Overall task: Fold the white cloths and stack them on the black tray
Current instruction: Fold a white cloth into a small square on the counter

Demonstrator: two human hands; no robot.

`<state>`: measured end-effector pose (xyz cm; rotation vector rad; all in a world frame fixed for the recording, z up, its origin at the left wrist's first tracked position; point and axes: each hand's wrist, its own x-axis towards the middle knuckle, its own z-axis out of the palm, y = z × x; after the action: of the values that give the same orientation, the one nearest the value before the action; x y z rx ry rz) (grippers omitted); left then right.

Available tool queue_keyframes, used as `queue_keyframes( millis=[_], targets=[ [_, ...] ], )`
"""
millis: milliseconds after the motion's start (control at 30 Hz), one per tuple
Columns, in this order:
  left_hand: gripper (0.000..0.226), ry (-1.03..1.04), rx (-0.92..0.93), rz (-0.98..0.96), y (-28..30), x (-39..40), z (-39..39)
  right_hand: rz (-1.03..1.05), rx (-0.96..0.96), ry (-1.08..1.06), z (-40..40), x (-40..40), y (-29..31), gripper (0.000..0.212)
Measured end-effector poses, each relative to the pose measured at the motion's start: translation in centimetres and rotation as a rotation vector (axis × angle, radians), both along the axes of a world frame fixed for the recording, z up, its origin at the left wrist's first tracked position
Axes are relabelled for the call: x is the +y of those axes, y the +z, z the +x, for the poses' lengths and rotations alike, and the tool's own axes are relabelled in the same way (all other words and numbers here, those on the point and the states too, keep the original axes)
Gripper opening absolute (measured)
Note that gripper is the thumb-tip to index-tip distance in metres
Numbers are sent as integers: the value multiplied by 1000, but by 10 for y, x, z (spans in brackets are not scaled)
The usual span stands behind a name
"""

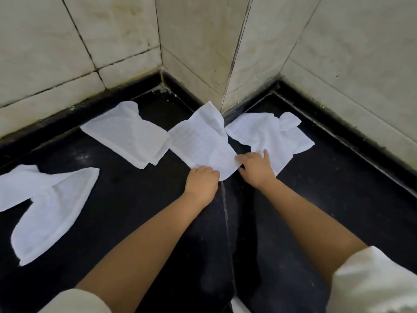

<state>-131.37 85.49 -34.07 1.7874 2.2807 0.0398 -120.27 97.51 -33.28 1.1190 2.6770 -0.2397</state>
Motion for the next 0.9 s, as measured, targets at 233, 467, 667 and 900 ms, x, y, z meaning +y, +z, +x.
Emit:
queue_keyframes(
  millis=[233, 467, 667, 900],
  targets=[
    [14, 234, -365, 216, 28, -25, -34, 112, 317, 43, -12, 4, 13, 22],
    [27, 160, -237, 391, 74, -26, -15, 118, 563, -31, 36, -7, 78, 19],
    [51, -128, -159, 559, 134, 3, 60, 370, 783, -155, 141, 1, 138, 20],
    [55, -243, -159, 720, 173, 40, 171, 597, 779, -402, 305, 6, 174, 26]
  ],
)
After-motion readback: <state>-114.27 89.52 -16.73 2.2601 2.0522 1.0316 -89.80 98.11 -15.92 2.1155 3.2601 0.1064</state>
